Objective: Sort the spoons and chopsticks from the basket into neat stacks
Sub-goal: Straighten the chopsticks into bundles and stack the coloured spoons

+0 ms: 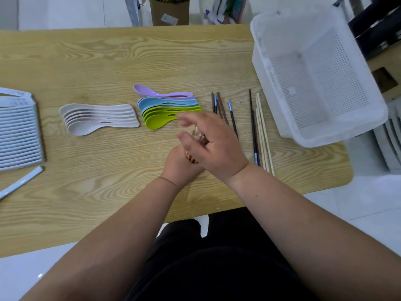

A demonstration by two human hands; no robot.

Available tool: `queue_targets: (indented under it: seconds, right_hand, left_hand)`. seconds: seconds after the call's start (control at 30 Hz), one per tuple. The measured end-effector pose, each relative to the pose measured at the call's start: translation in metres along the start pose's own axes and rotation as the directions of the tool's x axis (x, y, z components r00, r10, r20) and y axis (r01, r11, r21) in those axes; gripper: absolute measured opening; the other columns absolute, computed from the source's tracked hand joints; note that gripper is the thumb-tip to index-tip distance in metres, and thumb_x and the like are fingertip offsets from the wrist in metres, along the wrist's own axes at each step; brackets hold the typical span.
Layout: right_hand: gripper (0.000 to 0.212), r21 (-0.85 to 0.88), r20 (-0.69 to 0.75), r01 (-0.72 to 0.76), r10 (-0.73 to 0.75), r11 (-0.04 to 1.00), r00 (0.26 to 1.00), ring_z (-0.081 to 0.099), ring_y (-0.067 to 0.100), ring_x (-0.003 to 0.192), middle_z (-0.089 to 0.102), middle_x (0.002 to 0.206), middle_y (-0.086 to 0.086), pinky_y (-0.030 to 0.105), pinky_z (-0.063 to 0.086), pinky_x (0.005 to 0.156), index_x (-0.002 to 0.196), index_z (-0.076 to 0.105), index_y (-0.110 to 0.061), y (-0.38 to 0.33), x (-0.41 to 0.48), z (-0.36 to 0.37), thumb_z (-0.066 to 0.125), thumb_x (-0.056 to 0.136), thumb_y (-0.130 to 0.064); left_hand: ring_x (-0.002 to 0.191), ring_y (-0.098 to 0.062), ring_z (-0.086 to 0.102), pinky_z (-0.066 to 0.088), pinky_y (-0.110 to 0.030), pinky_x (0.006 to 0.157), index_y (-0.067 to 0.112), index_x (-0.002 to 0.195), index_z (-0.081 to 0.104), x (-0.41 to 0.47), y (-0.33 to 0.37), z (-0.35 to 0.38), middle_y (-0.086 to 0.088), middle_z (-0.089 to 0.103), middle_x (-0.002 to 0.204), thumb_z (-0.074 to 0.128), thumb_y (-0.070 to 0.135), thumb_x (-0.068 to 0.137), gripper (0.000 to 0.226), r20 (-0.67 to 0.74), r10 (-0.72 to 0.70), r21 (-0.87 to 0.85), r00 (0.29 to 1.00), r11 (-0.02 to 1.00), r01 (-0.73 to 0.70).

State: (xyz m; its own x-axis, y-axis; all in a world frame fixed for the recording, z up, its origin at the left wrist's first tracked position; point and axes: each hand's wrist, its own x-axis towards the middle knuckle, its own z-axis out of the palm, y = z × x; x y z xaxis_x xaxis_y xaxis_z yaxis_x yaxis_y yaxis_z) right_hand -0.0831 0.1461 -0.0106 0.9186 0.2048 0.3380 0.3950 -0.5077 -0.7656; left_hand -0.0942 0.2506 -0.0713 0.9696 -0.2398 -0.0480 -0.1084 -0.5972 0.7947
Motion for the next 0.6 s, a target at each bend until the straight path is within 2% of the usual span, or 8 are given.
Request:
queue_targets:
  seconds: [0.03,0.1,0.17,0.2,0.3,0.43,0.5,0.6]
  right_hand:
    - [0.042,0.025,-0.016,-0.039,0.040,0.999,0.999,0.059,0.021,0.117,0.065,0.122,0.006,0.035,0.045,0.103,0.129,0.061,-0.004,0.000,0.000,-0.006,0.061,0.094,-0.028]
    - [0.046,0.049,-0.103,-0.125,0.130,0.991,0.986,0.053,0.022,0.126,0.055,0.132,0.004,0.038,0.042,0.108,0.138,0.053,-0.007,0.006,-0.011,-0.020,0.056,0.098,-0.029]
    - [0.037,0.009,-0.125,-0.307,0.306,0.952,0.944,0.054,0.011,0.121,0.054,0.128,0.002,0.033,0.045,0.104,0.132,0.059,-0.011,0.025,-0.034,-0.034,0.052,0.101,-0.029]
    - [0.032,-0.053,-0.074,-0.421,0.417,0.906,0.906,0.054,0.003,0.115,0.053,0.125,-0.001,0.029,0.047,0.101,0.127,0.063,-0.014,0.038,-0.047,-0.042,0.053,0.101,-0.030]
    - [0.033,-0.310,0.067,-0.650,0.698,0.694,0.713,0.055,0.009,0.114,0.049,0.129,-0.005,0.036,0.049,0.104,0.129,0.062,-0.022,0.082,-0.089,-0.064,0.057,0.099,-0.033]
    - [0.049,-0.439,-0.060,-0.787,0.860,0.433,0.506,0.048,0.025,0.128,0.048,0.138,0.007,0.038,0.041,0.108,0.141,0.052,-0.017,0.120,-0.106,-0.093,0.062,0.096,-0.034]
    - [0.051,-0.450,-0.071,-0.810,0.888,0.377,0.453,0.049,0.026,0.126,0.049,0.138,0.008,0.041,0.044,0.107,0.141,0.050,-0.017,0.133,-0.104,-0.099,0.063,0.095,-0.033]
    - [0.044,-0.453,-0.062,-0.809,0.892,0.375,0.448,0.055,0.028,0.116,0.053,0.132,0.009,0.045,0.050,0.098,0.136,0.052,-0.018,0.143,-0.097,-0.100,0.062,0.095,-0.029]
  left_hand:
    - [0.092,-0.022,0.062,0.048,-0.028,0.074,0.028,0.121,0.052,0.004,0.001,0.000,0.002,0.064,0.103,0.049,0.046,0.087,0.038,0.043,-0.032,0.047,0.999,0.998,0.030]
    - [0.076,-0.013,0.060,0.042,-0.019,0.060,0.027,0.097,0.057,0.002,-0.007,0.003,0.012,0.064,0.082,0.067,0.038,0.082,0.021,0.086,-0.197,-0.063,0.976,0.977,0.203]
    - [0.067,-0.005,0.058,0.036,-0.009,0.051,0.024,0.086,0.055,0.001,-0.009,0.006,0.012,0.059,0.072,0.078,0.023,0.078,0.024,0.092,-0.327,-0.154,0.940,0.928,0.338]
    - [0.068,-0.002,0.057,0.036,-0.008,0.050,0.023,0.086,0.055,0.002,-0.011,0.009,0.011,0.059,0.073,0.079,0.021,0.078,0.025,0.101,-0.362,-0.169,0.927,0.912,0.375]
    - [0.075,-0.006,0.061,0.040,-0.013,0.057,0.024,0.093,0.058,0.005,-0.007,0.016,0.007,0.066,0.083,0.078,0.021,0.080,0.024,0.175,-0.476,-0.262,0.862,0.821,0.507]
    - [0.088,-0.012,0.068,0.052,-0.029,0.076,0.028,0.100,0.063,0.009,-0.012,0.022,0.005,0.072,0.092,0.085,0.019,0.073,0.036,0.286,-0.565,-0.356,0.774,0.688,0.633]
    - [0.091,-0.018,0.071,0.055,-0.036,0.085,0.027,0.102,0.065,0.012,-0.016,0.024,0.003,0.074,0.093,0.086,0.025,0.062,0.046,0.321,-0.594,-0.359,0.737,0.645,0.675]
    - [0.091,-0.023,0.070,0.056,-0.041,0.087,0.023,0.103,0.065,0.019,-0.018,0.028,-0.002,0.073,0.091,0.084,0.024,0.057,0.050,0.341,-0.628,-0.380,0.700,0.589,0.713]
